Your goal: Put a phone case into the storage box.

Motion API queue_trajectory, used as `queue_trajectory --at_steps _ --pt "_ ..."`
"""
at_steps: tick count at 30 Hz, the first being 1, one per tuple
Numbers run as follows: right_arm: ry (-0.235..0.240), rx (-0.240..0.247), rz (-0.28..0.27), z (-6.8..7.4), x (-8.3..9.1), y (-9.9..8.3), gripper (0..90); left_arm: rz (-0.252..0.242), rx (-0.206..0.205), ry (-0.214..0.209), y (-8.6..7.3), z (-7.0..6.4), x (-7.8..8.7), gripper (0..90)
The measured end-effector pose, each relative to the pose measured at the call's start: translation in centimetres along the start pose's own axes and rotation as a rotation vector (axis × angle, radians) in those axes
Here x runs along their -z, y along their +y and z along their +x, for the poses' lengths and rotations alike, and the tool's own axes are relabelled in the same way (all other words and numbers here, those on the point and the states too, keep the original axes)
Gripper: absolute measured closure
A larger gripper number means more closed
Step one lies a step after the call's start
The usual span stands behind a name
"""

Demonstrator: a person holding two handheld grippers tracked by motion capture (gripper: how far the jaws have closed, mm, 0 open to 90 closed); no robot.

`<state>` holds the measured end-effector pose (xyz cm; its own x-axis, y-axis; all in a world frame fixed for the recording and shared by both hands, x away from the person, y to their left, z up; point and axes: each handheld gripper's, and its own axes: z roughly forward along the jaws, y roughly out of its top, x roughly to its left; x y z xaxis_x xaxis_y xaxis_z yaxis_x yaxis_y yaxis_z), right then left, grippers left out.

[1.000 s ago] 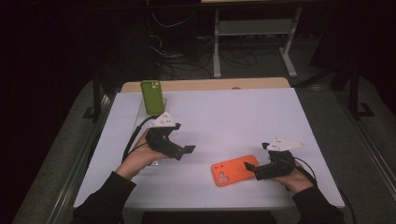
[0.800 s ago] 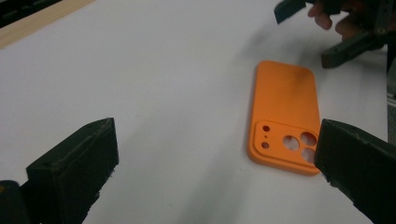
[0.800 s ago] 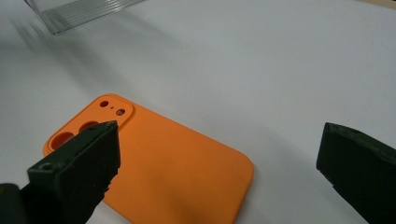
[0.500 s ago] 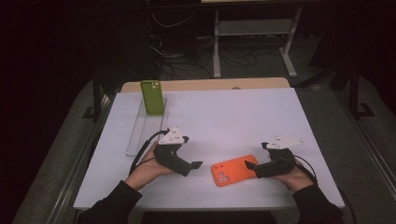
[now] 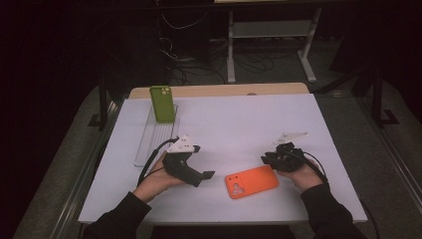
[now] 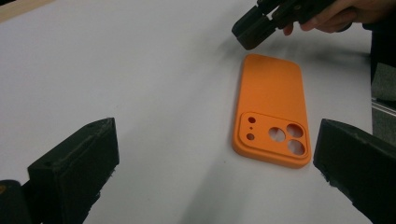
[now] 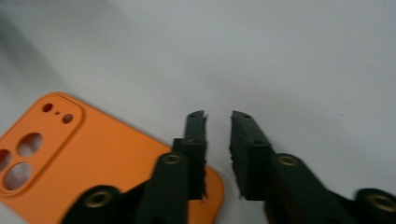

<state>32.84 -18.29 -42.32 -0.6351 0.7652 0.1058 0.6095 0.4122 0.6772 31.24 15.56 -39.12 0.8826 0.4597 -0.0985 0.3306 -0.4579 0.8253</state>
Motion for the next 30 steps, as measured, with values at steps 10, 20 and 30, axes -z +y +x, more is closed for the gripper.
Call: queue_trajectory --at_steps 10,20,30 --pt "0.024 0.021 0.062 -1.3 -1.8 0.1 88.3 0.011 -0.007 -0.014 -0.1 0.0 -0.3 0.0" --pt "0.051 0.057 0.086 -1.2 -1.7 -0.2 88.4 0.020 -0.007 -0.021 -0.2 -0.3 -0.5 0.0" --pt "0.089 0.068 0.132 -0.3 -0.1 -1.6 88.4 0.023 -0.014 -0.024 -0.3 -0.3 -0.5 0.0"
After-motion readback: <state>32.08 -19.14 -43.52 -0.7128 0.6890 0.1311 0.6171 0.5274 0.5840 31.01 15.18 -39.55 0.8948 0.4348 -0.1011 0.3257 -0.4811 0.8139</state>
